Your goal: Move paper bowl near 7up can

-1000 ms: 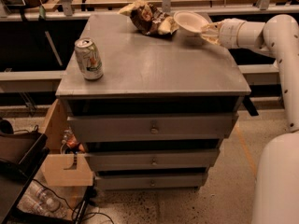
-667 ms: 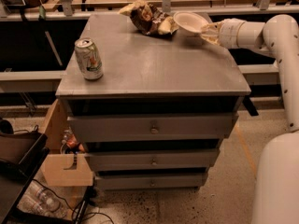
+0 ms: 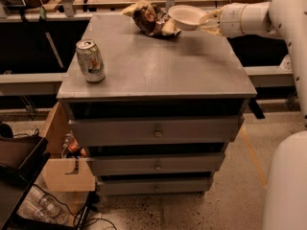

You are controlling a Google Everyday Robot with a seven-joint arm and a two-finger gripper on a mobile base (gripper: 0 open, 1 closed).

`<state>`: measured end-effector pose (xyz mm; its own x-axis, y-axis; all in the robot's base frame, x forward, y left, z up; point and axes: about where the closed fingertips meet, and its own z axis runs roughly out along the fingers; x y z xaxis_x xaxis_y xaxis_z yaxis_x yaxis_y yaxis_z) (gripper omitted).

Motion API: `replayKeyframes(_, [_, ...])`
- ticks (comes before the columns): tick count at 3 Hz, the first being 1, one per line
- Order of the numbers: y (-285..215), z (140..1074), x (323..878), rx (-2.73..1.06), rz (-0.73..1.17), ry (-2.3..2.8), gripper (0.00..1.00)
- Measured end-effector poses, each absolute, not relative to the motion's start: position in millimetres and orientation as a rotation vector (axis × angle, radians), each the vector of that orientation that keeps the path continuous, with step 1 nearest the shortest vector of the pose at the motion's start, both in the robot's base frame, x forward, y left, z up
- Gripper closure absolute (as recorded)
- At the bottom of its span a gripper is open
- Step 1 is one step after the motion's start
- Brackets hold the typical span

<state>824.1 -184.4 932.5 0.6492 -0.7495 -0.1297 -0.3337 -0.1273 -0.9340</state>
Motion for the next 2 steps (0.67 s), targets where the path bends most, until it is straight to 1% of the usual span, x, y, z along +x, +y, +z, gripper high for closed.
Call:
replayKeyframes(1, [-153.2,966.8,780.5,-1.775,-0.424,0.879,1.0])
replayKeyframes(2, [-109.6,979.3,725.8,-1.842,-0.35,0.875,1.0])
